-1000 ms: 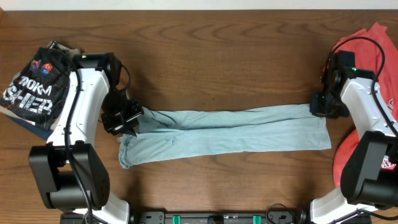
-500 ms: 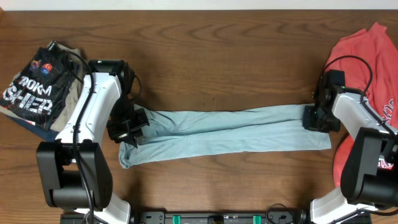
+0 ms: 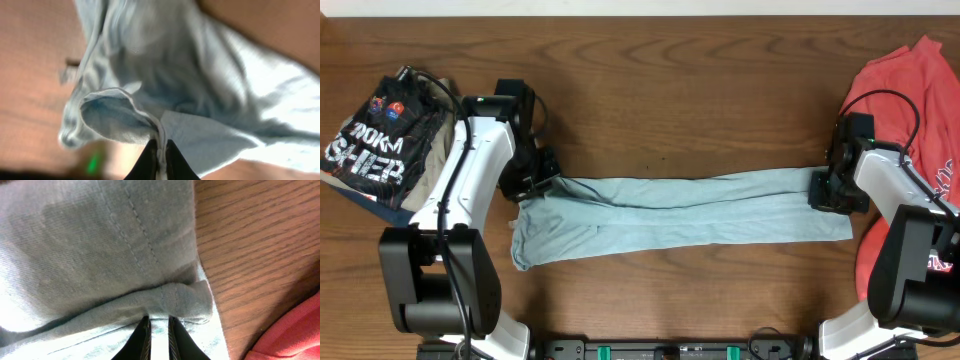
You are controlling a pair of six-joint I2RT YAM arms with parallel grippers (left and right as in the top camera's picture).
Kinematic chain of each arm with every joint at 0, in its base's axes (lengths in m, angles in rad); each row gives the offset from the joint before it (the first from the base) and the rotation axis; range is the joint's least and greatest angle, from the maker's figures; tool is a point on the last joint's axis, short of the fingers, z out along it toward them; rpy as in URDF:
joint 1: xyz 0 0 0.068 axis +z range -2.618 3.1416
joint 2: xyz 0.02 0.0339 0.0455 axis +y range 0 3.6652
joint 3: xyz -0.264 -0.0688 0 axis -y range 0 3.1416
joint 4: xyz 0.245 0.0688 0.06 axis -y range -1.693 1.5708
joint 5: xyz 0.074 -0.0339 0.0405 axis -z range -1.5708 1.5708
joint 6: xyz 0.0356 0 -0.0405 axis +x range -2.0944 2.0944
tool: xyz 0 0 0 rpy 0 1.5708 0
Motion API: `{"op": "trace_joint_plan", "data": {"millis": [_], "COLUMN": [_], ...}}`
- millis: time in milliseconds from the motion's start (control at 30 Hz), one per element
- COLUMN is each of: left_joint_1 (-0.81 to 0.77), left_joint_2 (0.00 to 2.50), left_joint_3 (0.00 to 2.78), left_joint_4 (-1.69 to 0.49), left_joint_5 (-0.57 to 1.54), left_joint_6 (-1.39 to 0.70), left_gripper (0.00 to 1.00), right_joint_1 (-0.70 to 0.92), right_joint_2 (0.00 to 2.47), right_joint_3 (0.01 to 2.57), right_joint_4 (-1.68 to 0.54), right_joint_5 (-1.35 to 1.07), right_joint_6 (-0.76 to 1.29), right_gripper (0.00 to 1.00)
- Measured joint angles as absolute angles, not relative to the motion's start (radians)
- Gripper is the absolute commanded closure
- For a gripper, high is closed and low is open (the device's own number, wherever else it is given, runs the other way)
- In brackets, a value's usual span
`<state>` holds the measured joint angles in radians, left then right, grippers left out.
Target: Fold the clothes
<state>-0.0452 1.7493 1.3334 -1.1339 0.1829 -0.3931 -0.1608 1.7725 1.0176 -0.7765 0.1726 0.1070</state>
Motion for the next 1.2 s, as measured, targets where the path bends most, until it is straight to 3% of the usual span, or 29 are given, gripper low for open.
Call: {"op": "trace_joint_plan", "data": {"millis": [67, 133, 167, 267, 433, 767, 1200], "left_joint_1": [-0.052, -0.064, -0.068, -0.077, -0.077, -0.077, -0.054], "left_joint_2": [1.749, 1.749, 1.749, 1.749, 1.749, 1.748, 1.748], "left_joint_3": [1.333, 1.333, 1.333, 1.333, 1.333, 1.224, 1.021], "left_joint_4": [-1.096, -1.073, -1.069, -1.089, -1.173, -1.107, -0.903], "left_joint_5": [0.181, 0.178, 0.176, 0.163, 0.111, 0.078, 0.080], "left_joint_6": [-0.393, -0.396, -0.395, -0.395, -0.400, -0.403, -0.416], "left_gripper": [0.83, 0.48, 0.36, 0.25, 0.25, 0.55, 0.56], "right_joint_1": [-0.161, -0.161, -0.161, -0.161, -0.161, -0.161, -0.161], "right_joint_2": [1.773, 1.773, 1.773, 1.773, 1.773, 1.773, 1.773], "right_joint_3": [1.018, 1.018, 1.018, 1.018, 1.018, 1.018, 1.018], "right_joint_4": [-0.776, -0.776, -0.776, -0.776, -0.776, -0.776, -0.775], "right_joint_5": [0.173, 0.173, 0.173, 0.173, 0.174, 0.174, 0.174], "right_joint_6": [0.107, 0.107, 0.107, 0.107, 0.107, 0.107, 0.107], "right_gripper": [0.88, 0.88, 0.87, 0.87, 0.87, 0.86, 0.84]}}
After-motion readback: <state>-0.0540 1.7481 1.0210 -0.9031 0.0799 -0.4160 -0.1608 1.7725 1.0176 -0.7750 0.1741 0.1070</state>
